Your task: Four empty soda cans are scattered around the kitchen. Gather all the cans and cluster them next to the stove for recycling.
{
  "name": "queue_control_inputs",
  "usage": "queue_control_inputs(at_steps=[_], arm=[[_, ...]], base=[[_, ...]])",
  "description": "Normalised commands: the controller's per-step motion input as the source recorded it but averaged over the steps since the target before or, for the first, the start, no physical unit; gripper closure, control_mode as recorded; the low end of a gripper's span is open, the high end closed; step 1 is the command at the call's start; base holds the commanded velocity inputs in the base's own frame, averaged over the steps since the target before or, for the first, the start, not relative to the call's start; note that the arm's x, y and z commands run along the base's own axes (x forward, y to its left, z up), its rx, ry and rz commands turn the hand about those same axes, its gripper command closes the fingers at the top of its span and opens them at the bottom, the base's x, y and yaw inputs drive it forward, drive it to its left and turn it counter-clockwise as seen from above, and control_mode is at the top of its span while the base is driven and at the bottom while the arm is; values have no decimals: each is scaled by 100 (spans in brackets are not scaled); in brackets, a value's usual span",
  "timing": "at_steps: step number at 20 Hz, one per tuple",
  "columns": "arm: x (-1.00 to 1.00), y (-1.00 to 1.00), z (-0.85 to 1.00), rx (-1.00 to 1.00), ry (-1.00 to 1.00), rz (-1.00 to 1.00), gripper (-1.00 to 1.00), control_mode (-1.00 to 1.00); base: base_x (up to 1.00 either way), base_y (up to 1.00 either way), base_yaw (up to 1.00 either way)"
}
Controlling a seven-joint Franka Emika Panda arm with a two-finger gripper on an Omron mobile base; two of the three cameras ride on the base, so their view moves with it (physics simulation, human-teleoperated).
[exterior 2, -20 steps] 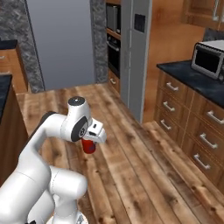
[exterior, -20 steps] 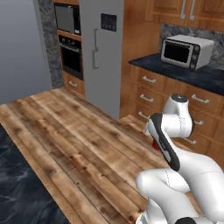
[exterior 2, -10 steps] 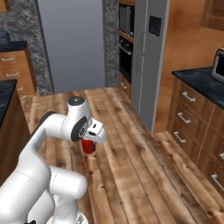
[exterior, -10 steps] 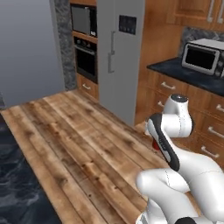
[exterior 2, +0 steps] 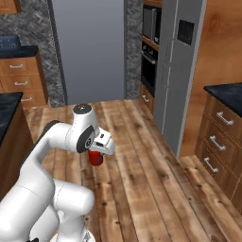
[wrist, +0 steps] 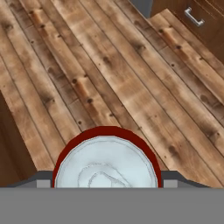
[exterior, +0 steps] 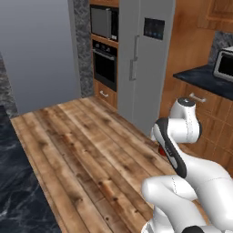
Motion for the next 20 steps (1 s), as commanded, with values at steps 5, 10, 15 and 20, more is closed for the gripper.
queue_control_inputs(at_steps=[5,10,15,20], arm=[[0,0,0,0,0,0,100,100],[0,0,0,0,0,0,100,100],[0,0,0,0,0,0,100,100],[0,0,0,0,0,0,100,100]], base=[[71,0,19],[73,0,12],[74,0,7],[74,0,8]])
